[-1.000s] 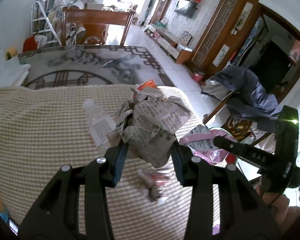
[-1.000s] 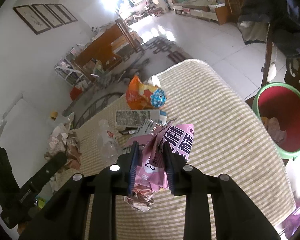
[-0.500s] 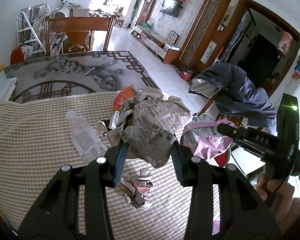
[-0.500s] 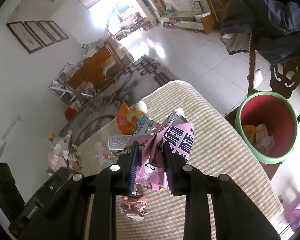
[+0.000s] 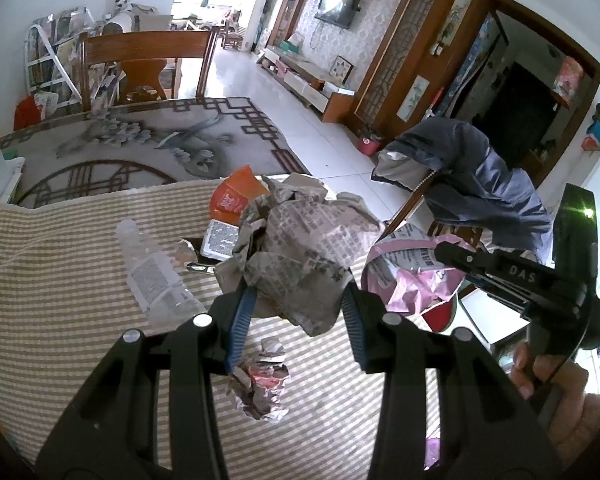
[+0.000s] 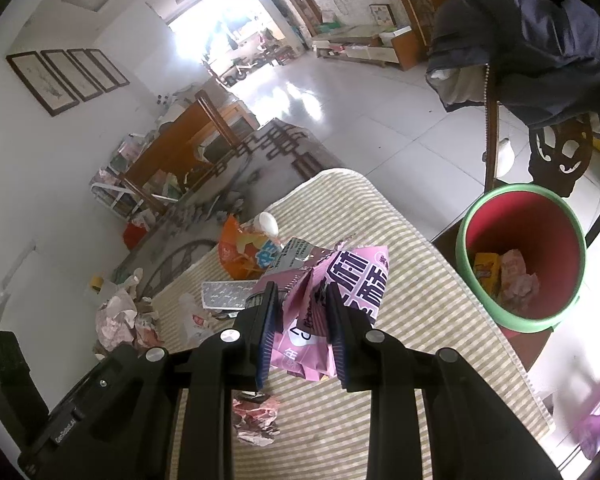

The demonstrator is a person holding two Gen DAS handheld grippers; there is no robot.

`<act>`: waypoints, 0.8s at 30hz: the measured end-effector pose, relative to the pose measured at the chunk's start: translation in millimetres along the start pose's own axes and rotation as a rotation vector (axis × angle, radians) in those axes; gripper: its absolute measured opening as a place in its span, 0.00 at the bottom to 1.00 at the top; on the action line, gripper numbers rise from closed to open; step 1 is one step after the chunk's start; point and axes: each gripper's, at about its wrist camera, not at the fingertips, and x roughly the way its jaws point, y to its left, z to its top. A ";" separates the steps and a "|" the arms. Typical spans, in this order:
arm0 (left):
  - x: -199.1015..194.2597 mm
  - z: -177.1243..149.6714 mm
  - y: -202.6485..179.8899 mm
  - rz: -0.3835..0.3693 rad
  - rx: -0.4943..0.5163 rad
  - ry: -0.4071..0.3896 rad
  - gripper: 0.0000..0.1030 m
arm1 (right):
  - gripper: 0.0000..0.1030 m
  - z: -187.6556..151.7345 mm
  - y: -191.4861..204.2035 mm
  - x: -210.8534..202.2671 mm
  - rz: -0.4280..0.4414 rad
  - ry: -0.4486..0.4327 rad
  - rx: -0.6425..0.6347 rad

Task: Collect trash
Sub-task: 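Carry the newspaper and pink wrapper over the red bucket and open both grippers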

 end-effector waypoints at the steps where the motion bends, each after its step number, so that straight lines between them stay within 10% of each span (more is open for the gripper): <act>1: 0.9 0.9 -1.6 -0.001 0.001 -0.001 0.39 | 0.23 0.8 -2.1 -1.1 0.004 -0.003 0.005; 24: 65.0 23.1 -99.0 0.024 0.042 0.036 0.39 | 0.23 62.5 -97.2 -23.8 0.107 -0.046 0.053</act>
